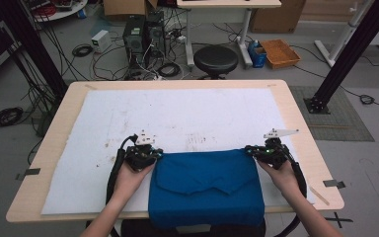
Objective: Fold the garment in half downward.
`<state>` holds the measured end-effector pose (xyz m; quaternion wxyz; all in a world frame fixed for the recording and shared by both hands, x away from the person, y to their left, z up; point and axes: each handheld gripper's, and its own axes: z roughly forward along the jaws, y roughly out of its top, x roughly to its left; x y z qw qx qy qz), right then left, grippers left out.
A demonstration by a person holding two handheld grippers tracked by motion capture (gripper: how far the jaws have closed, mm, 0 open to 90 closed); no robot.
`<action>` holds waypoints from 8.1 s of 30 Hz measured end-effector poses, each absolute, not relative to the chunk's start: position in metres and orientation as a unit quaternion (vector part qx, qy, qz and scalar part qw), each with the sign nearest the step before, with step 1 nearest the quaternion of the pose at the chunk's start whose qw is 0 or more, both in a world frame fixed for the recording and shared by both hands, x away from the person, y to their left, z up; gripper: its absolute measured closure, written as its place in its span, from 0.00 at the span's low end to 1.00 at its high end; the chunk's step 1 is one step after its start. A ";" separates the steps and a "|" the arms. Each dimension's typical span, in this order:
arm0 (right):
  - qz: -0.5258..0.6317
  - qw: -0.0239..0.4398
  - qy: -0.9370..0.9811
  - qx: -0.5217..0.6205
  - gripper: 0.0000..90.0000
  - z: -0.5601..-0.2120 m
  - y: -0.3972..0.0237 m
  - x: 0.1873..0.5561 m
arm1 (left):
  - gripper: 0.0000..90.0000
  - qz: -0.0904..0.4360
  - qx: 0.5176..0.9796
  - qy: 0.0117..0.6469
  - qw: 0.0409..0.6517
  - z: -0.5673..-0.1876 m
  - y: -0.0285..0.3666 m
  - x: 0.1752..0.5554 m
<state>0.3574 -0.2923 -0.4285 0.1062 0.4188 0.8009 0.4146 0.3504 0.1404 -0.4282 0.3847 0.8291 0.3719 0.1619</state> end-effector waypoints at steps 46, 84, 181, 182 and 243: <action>0.422 0.159 0.775 0.443 0.65 -0.423 -0.304 0.370 | 0.76 0.081 0.771 0.493 0.394 -0.433 0.154 0.360; 0.415 0.114 0.786 0.445 1.00 -0.425 -0.297 0.362 | 0.98 0.081 0.778 0.467 0.411 -0.419 0.148 0.353; 0.374 0.128 0.793 0.464 0.97 -0.442 -0.294 0.370 | 0.97 0.149 0.790 0.465 0.370 -0.442 0.151 0.353; 0.376 0.130 0.793 0.461 0.98 -0.441 -0.295 0.371 | 0.97 0.148 0.791 0.466 0.369 -0.442 0.152 0.354; 0.470 0.183 0.740 0.445 0.51 -0.401 -0.345 0.379 | 0.40 0.240 0.752 0.396 0.469 -0.385 0.188 0.330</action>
